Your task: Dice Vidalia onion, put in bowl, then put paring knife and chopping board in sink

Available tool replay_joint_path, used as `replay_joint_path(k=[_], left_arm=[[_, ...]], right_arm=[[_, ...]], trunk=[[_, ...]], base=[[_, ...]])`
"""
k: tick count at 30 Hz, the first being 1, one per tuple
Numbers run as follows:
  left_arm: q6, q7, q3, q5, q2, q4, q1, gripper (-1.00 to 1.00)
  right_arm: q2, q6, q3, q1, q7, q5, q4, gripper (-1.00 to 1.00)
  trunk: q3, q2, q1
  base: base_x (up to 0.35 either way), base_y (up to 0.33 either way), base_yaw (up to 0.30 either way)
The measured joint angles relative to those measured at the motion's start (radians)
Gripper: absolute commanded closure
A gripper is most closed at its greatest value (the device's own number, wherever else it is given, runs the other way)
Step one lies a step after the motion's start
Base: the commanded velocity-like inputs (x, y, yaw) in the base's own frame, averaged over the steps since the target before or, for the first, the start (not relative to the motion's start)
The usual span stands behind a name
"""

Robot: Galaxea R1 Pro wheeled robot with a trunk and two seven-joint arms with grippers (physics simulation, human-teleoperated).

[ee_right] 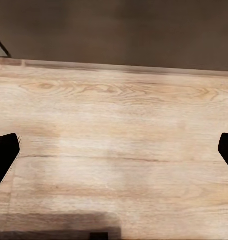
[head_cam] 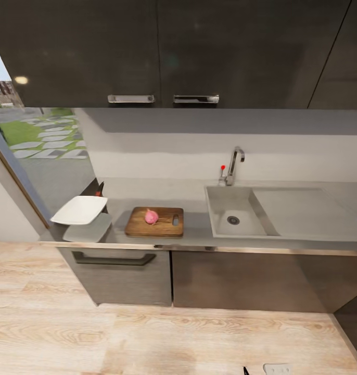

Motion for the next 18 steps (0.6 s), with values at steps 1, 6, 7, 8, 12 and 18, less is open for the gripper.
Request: replay_joint_path(k=[1, 6, 7, 8, 12, 18], left_arm=[[-0.002, 0.000, 0.000, 0.000, 0.000, 0.002, 0.000, -1.00], [-0.006, 0.001, 0.000, 0.001, 0.002, 0.003, 0.000, -1.00], [-0.006, 0.001, 0.000, 0.001, 0.002, 0.003, 0.000, -1.00], [-0.006, 0.001, 0.000, 0.001, 0.002, 0.004, 0.000, -1.00], [-0.006, 0.001, 0.000, 0.001, 0.002, 0.004, 0.000, -1.00], [-0.009, 0.002, 0.000, 0.001, 0.003, 0.004, 0.000, -1.00]], right_arm=[[0.000, 0.000, 0.000, 0.000, 0.000, 0.000, 0.000, -1.00], [0.001, 0.000, 0.001, 0.000, 0.000, 0.000, 0.000, -1.00], [0.001, 0.000, 0.001, 0.000, 0.000, 0.000, 0.000, -1.00], [0.001, 0.000, 0.001, 0.000, 0.000, 0.000, 0.000, -1.00], [0.002, 0.000, 0.001, 0.000, 0.000, 0.000, 0.000, -1.00], [0.001, 0.000, 0.001, 0.000, 0.000, 0.000, 0.000, -1.00]], trunk=[[0.000, 0.000, 0.000], [0.000, 0.000, 0.000], [0.000, 0.000, 0.000], [0.000, 0.000, 0.000], [0.000, 0.000, 0.000], [0.000, 0.000, 0.000]], base=[[0.000, 0.266, 0.000], [0.000, 0.293, 0.000], [0.000, 0.301, 0.000], [0.000, 0.302, 0.000], [0.000, 0.302, 0.000], [0.000, 0.303, 0.000]])
